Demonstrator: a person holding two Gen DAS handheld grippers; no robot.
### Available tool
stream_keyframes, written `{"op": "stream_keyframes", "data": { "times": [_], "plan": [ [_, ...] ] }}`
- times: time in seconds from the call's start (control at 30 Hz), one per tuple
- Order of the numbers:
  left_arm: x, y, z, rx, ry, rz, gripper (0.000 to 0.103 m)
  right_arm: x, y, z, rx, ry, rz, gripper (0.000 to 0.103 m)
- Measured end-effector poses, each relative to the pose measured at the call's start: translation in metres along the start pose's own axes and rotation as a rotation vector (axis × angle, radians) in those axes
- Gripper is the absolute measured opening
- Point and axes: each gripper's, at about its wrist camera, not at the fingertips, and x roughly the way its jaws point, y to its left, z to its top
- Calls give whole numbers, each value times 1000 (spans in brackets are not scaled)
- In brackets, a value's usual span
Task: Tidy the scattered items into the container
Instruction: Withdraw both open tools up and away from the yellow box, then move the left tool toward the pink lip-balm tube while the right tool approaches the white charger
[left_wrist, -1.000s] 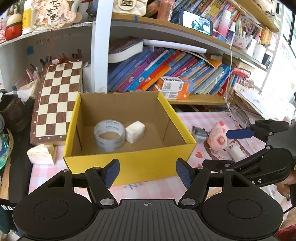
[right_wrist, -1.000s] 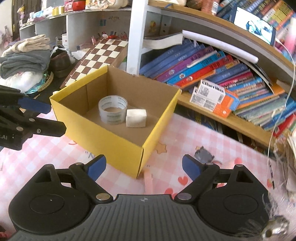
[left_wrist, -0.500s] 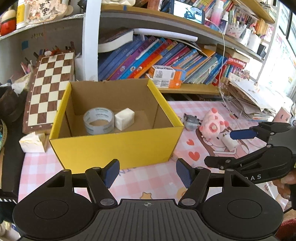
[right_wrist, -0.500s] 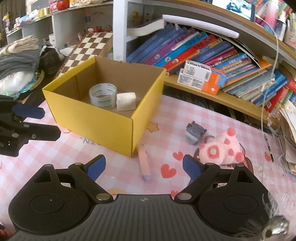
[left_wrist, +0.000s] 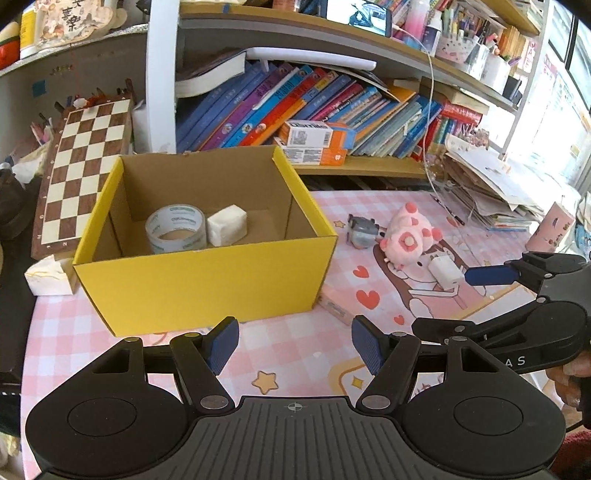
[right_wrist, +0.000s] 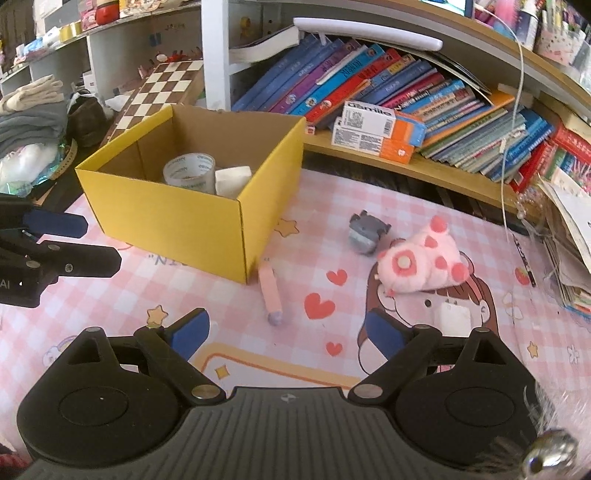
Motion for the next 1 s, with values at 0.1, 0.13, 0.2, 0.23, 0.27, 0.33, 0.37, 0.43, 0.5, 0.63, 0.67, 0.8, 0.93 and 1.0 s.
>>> {"op": "stream_keyframes", "data": {
  "times": [0.1, 0.13, 0.2, 0.23, 0.27, 0.33, 0.37, 0.43, 0.5, 0.63, 0.67, 0.8, 0.93, 1.0],
  "plan": [
    [2, -7, -2, 2, 7, -2, 69, -2, -6, -6, 9, 4, -4, 93],
    [2, -9, -3, 3, 9, -3, 69, -3, -8, -7, 12, 4, -5, 93],
    [4, -15, -4, 5, 14, -4, 69, -4, -12, -10, 19, 5, -8, 93],
    [5, -18, -5, 6, 16, -5, 69, -5, -15, -11, 22, 6, -10, 93],
    [5, -21, -6, 8, 18, -6, 69, -6, -17, -12, 26, 6, -11, 93],
    [7, -27, -7, 14, 22, -9, 69, -7, -20, -15, 27, 2, -15, 93],
    [8, -30, -8, 17, 24, -10, 69, -8, -22, -16, 27, 0, -17, 93],
    [9, -37, -10, 25, 27, -12, 69, -10, -26, -18, 28, -6, -21, 93],
    [11, -43, -11, 33, 30, -13, 69, -12, -30, -20, 28, -10, -25, 93],
    [15, -55, -13, 41, 38, -15, 69, -13, -37, -25, 25, -11, -25, 93],
    [15, -57, -13, 42, 39, -14, 69, -14, -38, -26, 24, -10, -24, 93],
    [18, -67, -13, 46, 44, -11, 69, -15, -46, -30, 28, -6, -20, 93],
    [20, -74, -12, 46, 47, -6, 69, -15, -53, -33, 31, -1, -19, 93],
    [20, -78, -11, 48, 48, -4, 69, -16, -57, -35, 34, 1, -22, 93]
  ]
}}
